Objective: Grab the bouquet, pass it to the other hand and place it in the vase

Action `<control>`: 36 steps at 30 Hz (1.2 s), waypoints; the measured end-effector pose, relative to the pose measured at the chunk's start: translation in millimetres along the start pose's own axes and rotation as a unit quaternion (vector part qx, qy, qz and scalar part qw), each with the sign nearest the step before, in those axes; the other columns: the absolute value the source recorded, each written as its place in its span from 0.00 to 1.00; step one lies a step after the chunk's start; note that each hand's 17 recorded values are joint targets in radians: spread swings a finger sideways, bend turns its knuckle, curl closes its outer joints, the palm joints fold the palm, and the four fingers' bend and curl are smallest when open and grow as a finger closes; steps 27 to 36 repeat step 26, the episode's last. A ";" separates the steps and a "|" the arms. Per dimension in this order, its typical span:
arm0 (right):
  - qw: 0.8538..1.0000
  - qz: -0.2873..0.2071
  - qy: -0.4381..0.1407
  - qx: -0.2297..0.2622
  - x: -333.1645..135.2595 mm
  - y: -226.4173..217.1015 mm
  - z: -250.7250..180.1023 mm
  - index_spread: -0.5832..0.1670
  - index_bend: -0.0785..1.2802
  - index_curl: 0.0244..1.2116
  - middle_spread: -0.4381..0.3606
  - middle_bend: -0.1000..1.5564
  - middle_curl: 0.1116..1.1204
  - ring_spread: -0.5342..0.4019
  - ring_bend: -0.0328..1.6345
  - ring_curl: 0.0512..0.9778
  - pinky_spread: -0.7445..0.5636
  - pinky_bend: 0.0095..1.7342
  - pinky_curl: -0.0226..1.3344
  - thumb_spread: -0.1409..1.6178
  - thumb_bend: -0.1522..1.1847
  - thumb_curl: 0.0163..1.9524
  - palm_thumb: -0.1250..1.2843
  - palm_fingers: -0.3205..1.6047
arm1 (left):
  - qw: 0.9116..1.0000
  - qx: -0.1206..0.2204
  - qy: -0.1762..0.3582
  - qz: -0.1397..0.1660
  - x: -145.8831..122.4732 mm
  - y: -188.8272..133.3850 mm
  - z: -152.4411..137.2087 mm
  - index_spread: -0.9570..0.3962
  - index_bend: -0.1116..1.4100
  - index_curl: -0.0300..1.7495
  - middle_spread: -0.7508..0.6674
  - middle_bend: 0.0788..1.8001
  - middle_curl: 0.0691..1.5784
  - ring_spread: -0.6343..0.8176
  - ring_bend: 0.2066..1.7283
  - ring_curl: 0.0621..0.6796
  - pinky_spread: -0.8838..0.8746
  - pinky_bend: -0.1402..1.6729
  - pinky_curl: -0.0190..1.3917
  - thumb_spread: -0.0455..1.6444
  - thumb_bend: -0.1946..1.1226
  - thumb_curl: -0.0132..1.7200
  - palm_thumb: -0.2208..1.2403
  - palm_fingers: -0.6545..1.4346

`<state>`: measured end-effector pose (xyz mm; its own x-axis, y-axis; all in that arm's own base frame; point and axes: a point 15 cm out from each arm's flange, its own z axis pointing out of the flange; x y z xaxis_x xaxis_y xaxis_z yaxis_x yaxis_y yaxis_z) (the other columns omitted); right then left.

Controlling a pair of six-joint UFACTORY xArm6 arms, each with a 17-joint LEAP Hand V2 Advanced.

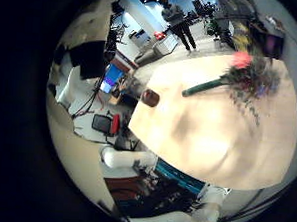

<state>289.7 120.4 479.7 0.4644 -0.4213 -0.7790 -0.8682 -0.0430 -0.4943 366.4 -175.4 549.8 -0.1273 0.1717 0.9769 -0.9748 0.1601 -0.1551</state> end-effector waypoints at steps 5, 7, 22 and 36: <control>1.000 0.001 0.005 0.000 0.0 1.6 -2.5 0.52 0.98 0.57 0.43 0.91 0.54 0.39 0.90 0.64 0.42 0.69 0.68 0.55 0.10 0.69 0.88 0.78 | 1.000 0.006 -0.020 0.013 4.5 6.8 -6.8 0.23 0.54 0.52 0.19 0.58 0.64 0.16 0.88 0.90 0.25 0.94 0.42 0.72 0.36 0.45 0.87 0.77; 1.000 0.004 0.011 0.008 2.5 0.1 -7.5 0.52 0.98 0.57 0.43 0.91 0.54 0.39 0.90 0.64 0.42 0.69 0.68 0.54 0.10 0.68 0.87 0.78 | 0.999 0.004 -0.031 0.021 7.3 11.5 -3.9 0.22 0.54 0.54 0.18 0.58 0.65 0.16 0.89 0.90 0.25 0.94 0.42 0.72 0.36 0.46 0.87 0.77; 0.995 0.024 0.096 0.031 58.1 1.4 -48.0 0.30 0.59 0.45 0.39 0.64 0.39 0.36 0.72 0.51 0.35 0.59 0.60 0.61 0.08 0.45 0.57 0.28 | 0.984 0.022 -0.176 0.033 -10.3 53.7 20.6 0.36 0.37 0.60 0.29 0.42 0.58 0.31 0.63 0.68 0.39 0.63 0.34 0.63 0.10 0.36 0.52 0.25; 0.994 0.022 0.103 0.037 60.1 0.2 -54.1 0.22 0.57 0.39 0.41 0.58 0.34 0.42 0.66 0.41 0.49 0.55 0.56 0.62 0.08 0.41 0.56 0.27 | 0.982 0.031 -0.183 0.041 -6.0 60.2 20.3 0.51 0.29 0.54 0.44 0.28 0.48 0.46 0.54 0.53 0.56 0.54 0.27 0.62 0.11 0.32 0.47 0.26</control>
